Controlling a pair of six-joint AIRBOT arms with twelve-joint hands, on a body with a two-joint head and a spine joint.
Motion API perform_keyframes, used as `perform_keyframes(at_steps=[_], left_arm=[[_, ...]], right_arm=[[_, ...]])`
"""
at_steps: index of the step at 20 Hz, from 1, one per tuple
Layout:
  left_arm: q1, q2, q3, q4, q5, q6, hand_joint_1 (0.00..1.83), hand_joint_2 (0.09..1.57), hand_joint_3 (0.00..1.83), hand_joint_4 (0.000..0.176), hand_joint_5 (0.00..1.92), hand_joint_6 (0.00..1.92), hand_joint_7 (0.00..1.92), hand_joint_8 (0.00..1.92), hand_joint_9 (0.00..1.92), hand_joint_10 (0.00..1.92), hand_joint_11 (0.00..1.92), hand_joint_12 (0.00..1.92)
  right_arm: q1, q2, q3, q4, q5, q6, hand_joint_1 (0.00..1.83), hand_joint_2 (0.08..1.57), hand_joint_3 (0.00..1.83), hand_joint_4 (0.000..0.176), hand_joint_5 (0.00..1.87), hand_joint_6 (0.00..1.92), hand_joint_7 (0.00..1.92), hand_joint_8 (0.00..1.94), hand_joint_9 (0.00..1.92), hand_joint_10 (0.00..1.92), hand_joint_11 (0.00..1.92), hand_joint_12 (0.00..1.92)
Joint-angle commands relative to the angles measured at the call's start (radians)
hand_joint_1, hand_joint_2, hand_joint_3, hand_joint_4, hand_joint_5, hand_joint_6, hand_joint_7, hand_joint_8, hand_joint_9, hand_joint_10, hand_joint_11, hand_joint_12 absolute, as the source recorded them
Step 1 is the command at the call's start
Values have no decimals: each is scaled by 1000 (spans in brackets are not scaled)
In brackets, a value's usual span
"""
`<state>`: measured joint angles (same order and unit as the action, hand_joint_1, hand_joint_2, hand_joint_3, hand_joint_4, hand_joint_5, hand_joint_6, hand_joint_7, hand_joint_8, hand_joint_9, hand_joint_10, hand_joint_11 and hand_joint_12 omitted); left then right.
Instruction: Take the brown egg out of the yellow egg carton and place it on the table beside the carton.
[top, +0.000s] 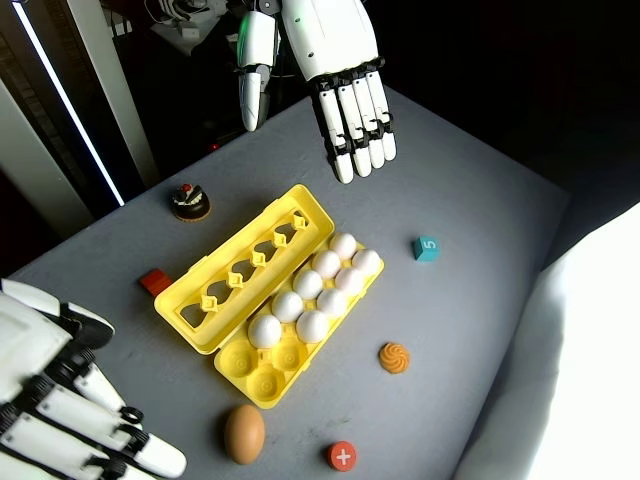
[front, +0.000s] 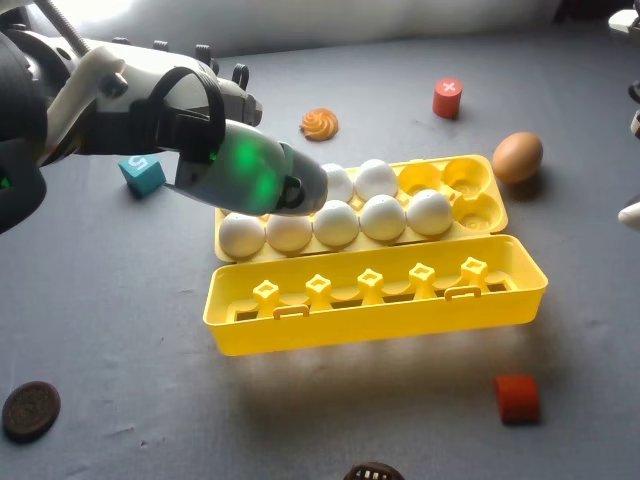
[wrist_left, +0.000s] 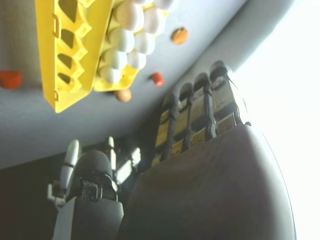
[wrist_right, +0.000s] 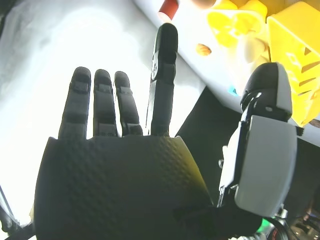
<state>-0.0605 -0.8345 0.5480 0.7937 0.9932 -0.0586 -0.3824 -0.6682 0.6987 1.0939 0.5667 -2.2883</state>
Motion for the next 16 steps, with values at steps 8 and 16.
perform_keyframes(at_steps=[8,16], left_arm=[[-21,2,-3,71,-42,11,0,1213,0,0,44,0,20,5,17,6,9,5],[-21,2,-3,71,-42,11,0,1215,0,0,57,2,34,6,18,2,8,8]], right_arm=[[47,82,-160,52,151,-46,731,1258,10,51,1476,1914,1497,1929,1507,1911,1680,1910],[62,115,-249,84,193,-130,1151,1269,0,93,1311,1921,1279,1941,1365,1921,1579,1921]])
